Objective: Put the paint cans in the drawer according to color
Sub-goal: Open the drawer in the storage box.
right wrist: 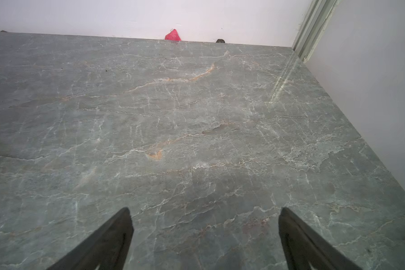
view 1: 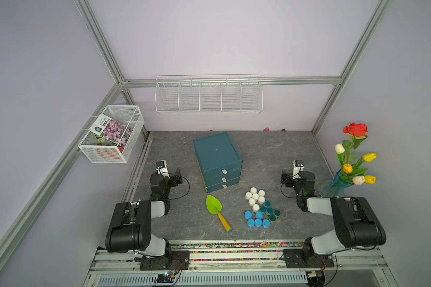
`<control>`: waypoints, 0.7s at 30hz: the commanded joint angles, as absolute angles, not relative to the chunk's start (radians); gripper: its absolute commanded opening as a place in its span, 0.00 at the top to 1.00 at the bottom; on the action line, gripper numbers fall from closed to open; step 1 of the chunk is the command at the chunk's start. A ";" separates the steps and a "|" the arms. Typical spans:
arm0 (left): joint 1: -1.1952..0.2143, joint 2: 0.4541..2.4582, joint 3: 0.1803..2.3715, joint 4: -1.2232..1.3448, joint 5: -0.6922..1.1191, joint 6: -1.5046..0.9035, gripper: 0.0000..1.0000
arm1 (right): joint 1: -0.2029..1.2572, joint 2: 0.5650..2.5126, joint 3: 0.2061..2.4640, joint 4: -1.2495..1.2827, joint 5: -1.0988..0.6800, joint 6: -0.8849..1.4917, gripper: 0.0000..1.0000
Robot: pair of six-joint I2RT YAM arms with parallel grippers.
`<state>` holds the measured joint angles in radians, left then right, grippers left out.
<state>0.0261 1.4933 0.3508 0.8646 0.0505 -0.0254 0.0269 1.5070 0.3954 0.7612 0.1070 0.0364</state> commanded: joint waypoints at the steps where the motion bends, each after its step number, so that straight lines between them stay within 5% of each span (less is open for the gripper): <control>1: 0.031 1.505 0.372 0.880 0.059 -0.027 0.00 | 0.031 1.517 0.412 0.784 0.108 0.040 0.01; 21: 0.031 1.498 0.370 0.894 0.072 -0.006 0.00 | 0.032 1.508 0.409 0.807 0.092 0.026 0.01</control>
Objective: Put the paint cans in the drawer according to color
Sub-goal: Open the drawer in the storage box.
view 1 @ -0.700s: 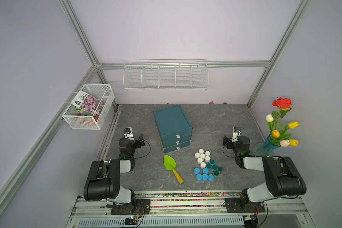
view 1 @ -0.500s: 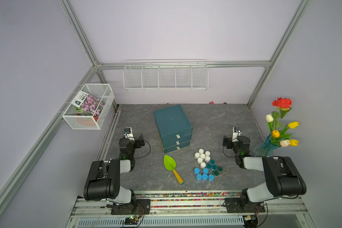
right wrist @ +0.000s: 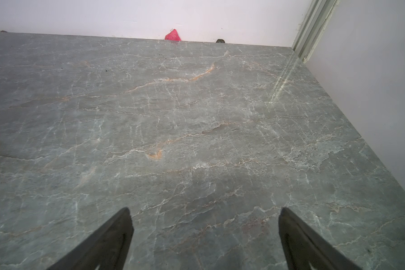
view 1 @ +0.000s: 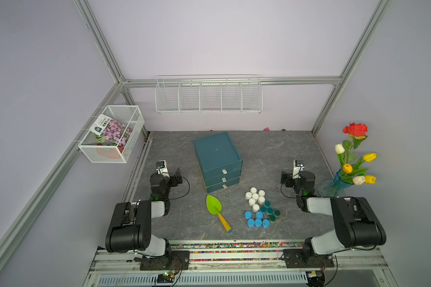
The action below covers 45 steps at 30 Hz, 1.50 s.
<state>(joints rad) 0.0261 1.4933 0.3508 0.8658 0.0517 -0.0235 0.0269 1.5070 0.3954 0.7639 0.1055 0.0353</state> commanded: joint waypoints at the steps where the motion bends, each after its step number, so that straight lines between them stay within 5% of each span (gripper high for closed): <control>1: 0.027 1.474 0.376 0.878 0.076 0.008 0.00 | 0.039 1.487 0.427 0.785 0.090 0.009 0.01; 5: -0.012 1.294 0.570 0.416 -0.166 -0.126 0.00 | 0.121 1.326 0.578 0.431 0.163 -0.049 0.01; 9: -0.016 1.177 0.753 0.158 -0.137 -0.285 0.00 | 0.265 1.198 0.742 0.364 0.223 -0.117 0.01; 12: -0.006 1.139 0.865 -0.006 -0.100 -0.563 0.00 | 0.289 1.198 1.002 0.003 0.319 0.301 0.01; 15: 0.019 1.130 0.845 0.095 0.155 -0.645 0.00 | 0.283 1.255 1.193 -0.469 0.306 0.641 0.01; 17: 0.016 1.137 0.843 0.106 0.251 -0.670 0.00 | 0.291 1.277 1.206 -0.475 0.052 0.558 0.01; 20: -0.021 1.134 0.907 -0.093 0.282 -0.669 0.00 | 0.406 1.270 1.214 -0.590 0.038 0.582 0.01; 24: -0.075 1.061 0.893 -0.221 0.293 -0.667 0.00 | 0.630 1.228 1.191 -0.666 0.063 0.584 0.21; 28: -0.091 0.985 0.807 -0.251 0.347 -0.751 0.00 | 0.800 1.296 1.201 -0.680 0.012 0.639 0.28; 31: -0.127 0.938 0.775 -0.288 0.324 -0.752 0.01 | 0.840 1.387 1.234 -0.649 -0.053 0.688 0.38; 45: -0.325 0.921 0.761 -0.315 0.220 -0.739 0.05 | 0.847 1.528 1.285 -0.384 -0.063 0.851 0.55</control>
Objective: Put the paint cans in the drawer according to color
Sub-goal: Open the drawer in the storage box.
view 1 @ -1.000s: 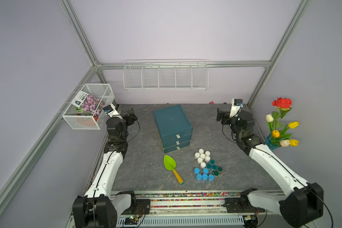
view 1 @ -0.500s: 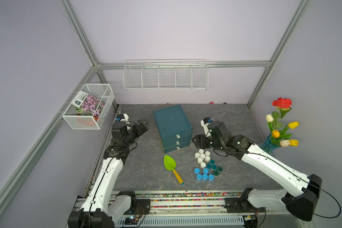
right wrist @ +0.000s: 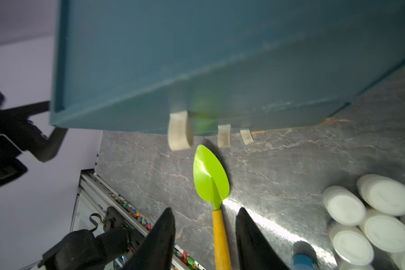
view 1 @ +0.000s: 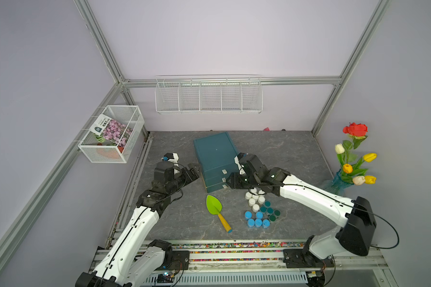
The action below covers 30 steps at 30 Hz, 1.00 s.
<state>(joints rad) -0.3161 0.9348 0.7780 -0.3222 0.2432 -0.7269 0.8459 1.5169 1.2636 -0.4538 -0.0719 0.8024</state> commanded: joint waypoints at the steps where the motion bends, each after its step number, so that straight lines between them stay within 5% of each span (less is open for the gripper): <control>1: -0.326 0.919 0.757 -0.312 0.223 -0.744 0.05 | 0.847 1.534 1.293 -0.379 -0.063 0.853 0.55; 14: -0.327 0.904 0.735 -0.262 0.261 -0.767 0.14 | 0.834 1.622 1.376 -0.387 -0.060 0.865 0.62; 27: -0.327 0.903 0.710 -0.230 0.279 -0.801 0.17 | 0.744 1.644 1.396 -0.407 -0.057 0.853 0.98; 30: -0.328 0.909 0.712 -0.226 0.279 -0.803 0.17 | 0.725 1.646 1.401 -0.414 -0.073 0.847 1.00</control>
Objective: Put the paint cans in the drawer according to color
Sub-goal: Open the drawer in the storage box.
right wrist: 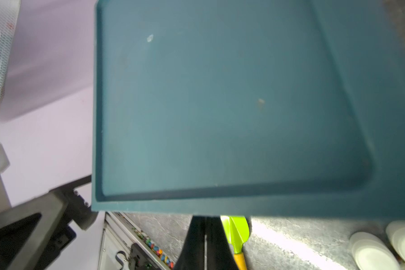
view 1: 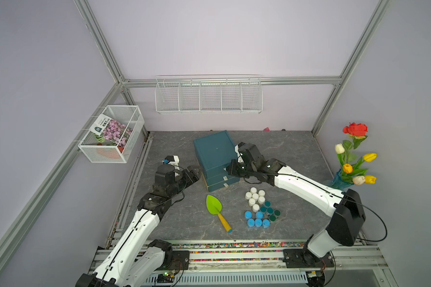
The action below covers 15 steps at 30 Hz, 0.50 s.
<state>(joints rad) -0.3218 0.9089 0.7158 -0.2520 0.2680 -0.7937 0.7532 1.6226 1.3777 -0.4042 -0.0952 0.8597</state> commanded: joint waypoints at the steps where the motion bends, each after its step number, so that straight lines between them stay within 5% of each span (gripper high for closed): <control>1: -0.327 0.910 0.711 -0.224 0.279 -0.804 0.17 | 0.720 1.646 1.401 -0.418 -0.078 0.844 1.00; 15: -0.331 0.911 0.718 -0.228 0.275 -0.810 0.17 | 0.772 1.574 1.345 -0.501 -0.107 0.829 1.00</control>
<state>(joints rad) -0.3267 0.9108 0.7151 -0.2363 0.2699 -0.8104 0.7452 1.6192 1.3735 -0.4335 -0.1036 0.8539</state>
